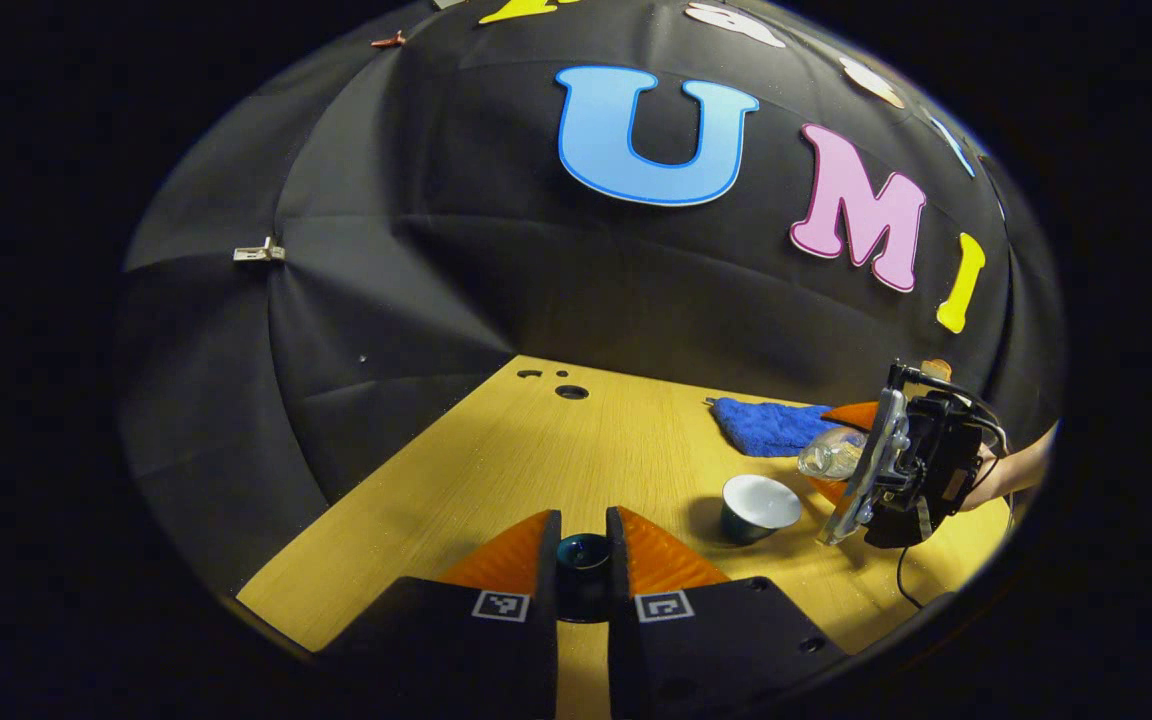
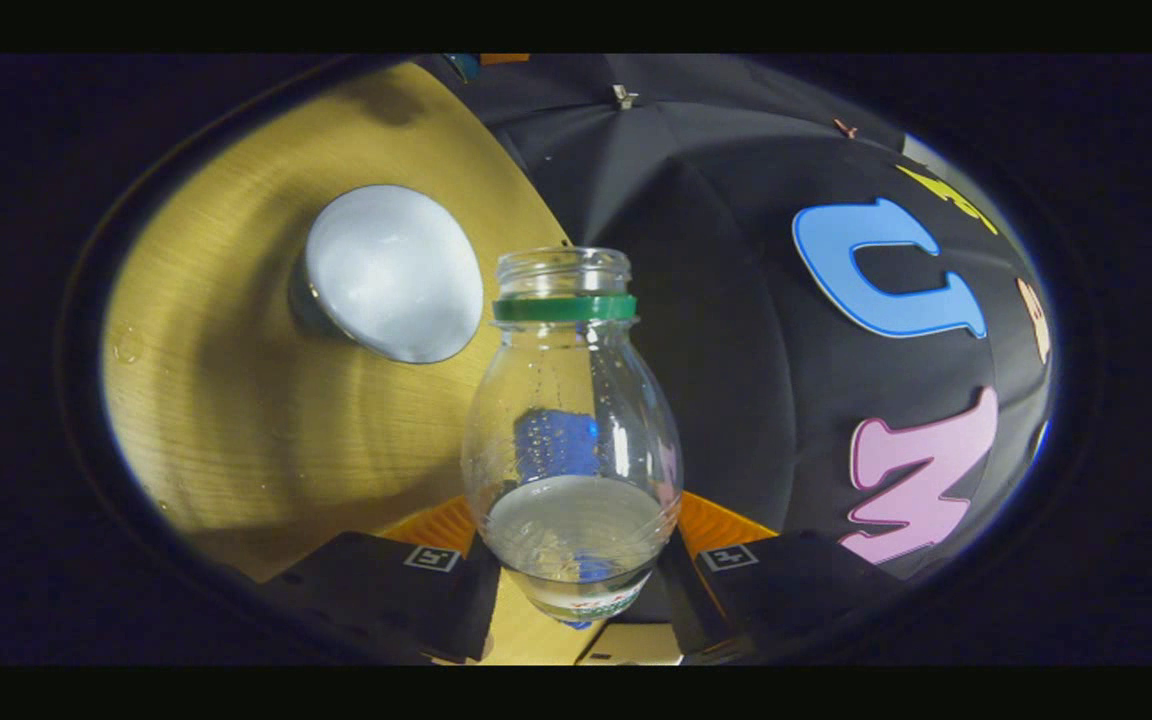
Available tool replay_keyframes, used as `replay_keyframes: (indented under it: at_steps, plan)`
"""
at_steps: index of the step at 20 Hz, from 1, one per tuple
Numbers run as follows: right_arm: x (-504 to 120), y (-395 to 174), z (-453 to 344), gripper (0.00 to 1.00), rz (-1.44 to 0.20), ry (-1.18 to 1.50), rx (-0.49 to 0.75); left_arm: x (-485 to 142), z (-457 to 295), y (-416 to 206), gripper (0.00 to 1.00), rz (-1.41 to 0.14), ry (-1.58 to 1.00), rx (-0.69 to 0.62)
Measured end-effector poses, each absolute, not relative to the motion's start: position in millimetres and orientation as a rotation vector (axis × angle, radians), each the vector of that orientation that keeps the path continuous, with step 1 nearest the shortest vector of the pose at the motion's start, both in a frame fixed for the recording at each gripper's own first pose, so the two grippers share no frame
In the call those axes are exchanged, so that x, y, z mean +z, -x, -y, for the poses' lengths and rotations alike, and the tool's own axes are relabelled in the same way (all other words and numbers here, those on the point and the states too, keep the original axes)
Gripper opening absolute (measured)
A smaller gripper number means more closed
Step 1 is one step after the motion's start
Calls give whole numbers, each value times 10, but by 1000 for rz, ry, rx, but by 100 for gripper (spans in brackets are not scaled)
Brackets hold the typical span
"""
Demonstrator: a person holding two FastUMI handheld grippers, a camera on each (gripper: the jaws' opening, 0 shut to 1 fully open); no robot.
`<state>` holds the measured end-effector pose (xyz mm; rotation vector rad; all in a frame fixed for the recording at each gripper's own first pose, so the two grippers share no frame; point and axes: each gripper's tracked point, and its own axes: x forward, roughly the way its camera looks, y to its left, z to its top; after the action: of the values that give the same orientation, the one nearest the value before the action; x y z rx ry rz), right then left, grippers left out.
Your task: Open the teacup lid with one hand, grasp the water bottle and pour water into the teacup with the other hand; after pouring, place the water bottle on the coaster and then close the teacup lid.
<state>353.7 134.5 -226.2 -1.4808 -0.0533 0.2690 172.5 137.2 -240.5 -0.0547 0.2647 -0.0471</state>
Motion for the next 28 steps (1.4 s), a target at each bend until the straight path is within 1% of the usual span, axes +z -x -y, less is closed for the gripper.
replay_keyframes:
  at_steps: [8, 9, 10, 11, 12, 13, 14, 15, 16, 17, 18, 19, 23, 24, 25, 28]
  plan:
    - [-2143, -3709, -1414, 71, 164, 1643, 248, -2469, -1405, -1722, 24, -287, 44, -57]
    - [-2132, -3734, -1426, 75, 171, 1649, 248, -2462, -1399, -1716, 28, -287, 42, -59]
    - [-2122, -3747, -1450, 71, 182, 1659, 247, -2472, -1391, -1717, 24, -286, 41, -60]
    - [-2103, -3773, -1477, 71, 194, 1674, 248, -2466, -1386, -1721, 24, -288, 42, -61]
    - [-2091, -3789, -1498, 71, 208, 1694, 248, -2482, -1387, -1713, 28, -291, 44, -60]
    - [-2078, -3799, -1526, 71, 228, 1715, 249, -2497, -1384, -1719, 24, -296, 47, -59]
    - [-2079, -3800, -1551, 71, 245, 1736, 257, -2509, -1376, -1711, 24, -301, 48, -56]
    - [-2083, -3803, -1548, 71, 258, 1754, 263, -2516, -1373, -1718, 20, -302, 49, -55]
    - [-2083, -3809, -1552, 71, 266, 1766, 270, -2520, -1369, -1712, 24, -303, 51, -55]
    - [-2084, -3804, -1550, 71, 269, 1772, 273, -2528, -1366, -1711, 24, -304, 53, -54]
    - [-2089, -3811, -1556, 71, 270, 1777, 276, -2544, -1355, -1708, 28, -306, 55, -55]
    - [-2086, -3823, -1564, 71, 274, 1783, 275, -2545, -1356, -1701, 24, -307, 55, -55]
    - [-2106, -3835, -1573, 71, 286, 1807, 271, -2551, -1367, -1704, 24, -309, 48, -54]
    - [-2109, -3847, -1579, 71, 290, 1813, 269, -2555, -1369, -1704, 28, -308, 47, -53]
    - [-2100, -3856, -1581, 71, 296, 1818, 266, -2552, -1370, -1698, 24, -308, 47, -53]
    - [-2054, -3845, -1616, 71, 329, 1845, 256, -2568, -1356, -1691, 24, -312, 52, -55]
